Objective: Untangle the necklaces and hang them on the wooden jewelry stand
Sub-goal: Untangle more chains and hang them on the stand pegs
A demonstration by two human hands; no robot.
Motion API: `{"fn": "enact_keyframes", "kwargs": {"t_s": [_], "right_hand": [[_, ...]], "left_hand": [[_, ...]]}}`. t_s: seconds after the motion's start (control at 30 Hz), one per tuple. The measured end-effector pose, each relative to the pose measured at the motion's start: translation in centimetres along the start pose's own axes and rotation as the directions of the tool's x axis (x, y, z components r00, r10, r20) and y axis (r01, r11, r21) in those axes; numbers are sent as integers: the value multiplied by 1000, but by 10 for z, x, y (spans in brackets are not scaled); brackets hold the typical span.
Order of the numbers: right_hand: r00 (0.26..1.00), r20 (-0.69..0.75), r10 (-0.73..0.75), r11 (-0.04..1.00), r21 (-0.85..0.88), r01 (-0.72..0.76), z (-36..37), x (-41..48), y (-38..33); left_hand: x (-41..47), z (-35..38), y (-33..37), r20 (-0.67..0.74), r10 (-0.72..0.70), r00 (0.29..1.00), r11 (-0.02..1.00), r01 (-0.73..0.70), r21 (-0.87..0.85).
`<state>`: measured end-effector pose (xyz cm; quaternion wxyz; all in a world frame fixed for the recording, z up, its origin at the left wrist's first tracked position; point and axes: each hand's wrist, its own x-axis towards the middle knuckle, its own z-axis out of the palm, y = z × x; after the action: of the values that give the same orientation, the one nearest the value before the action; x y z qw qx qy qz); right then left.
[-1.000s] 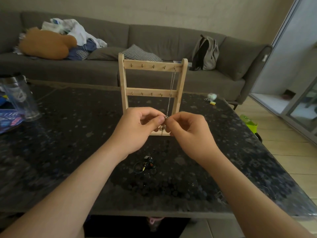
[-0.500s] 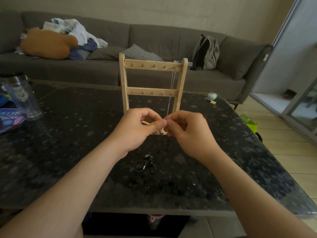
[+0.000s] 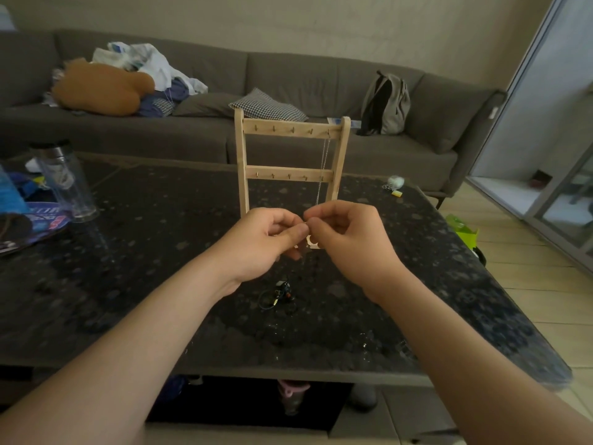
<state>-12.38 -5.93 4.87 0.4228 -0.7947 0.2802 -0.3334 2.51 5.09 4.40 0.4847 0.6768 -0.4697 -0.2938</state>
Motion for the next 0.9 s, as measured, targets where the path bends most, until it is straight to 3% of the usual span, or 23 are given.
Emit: {"fn": "enact_keyframes", "kwargs": {"t_s": [0.27,0.57,0.9], "right_hand": [[988,48,145,964,218,-152,-5,-3,-13],[999,-43,19,1000,-23,-20,-4,7,-4],[998,44,-36,999,-36,38,-2,31,1]], "left_hand": [[-4,5,7,-84,10,996,1000,-10,10],[10,9,9,-88,-24,996,1000,25,11],[31,-5,1,-103,8,995,1000,-8,4]]}}
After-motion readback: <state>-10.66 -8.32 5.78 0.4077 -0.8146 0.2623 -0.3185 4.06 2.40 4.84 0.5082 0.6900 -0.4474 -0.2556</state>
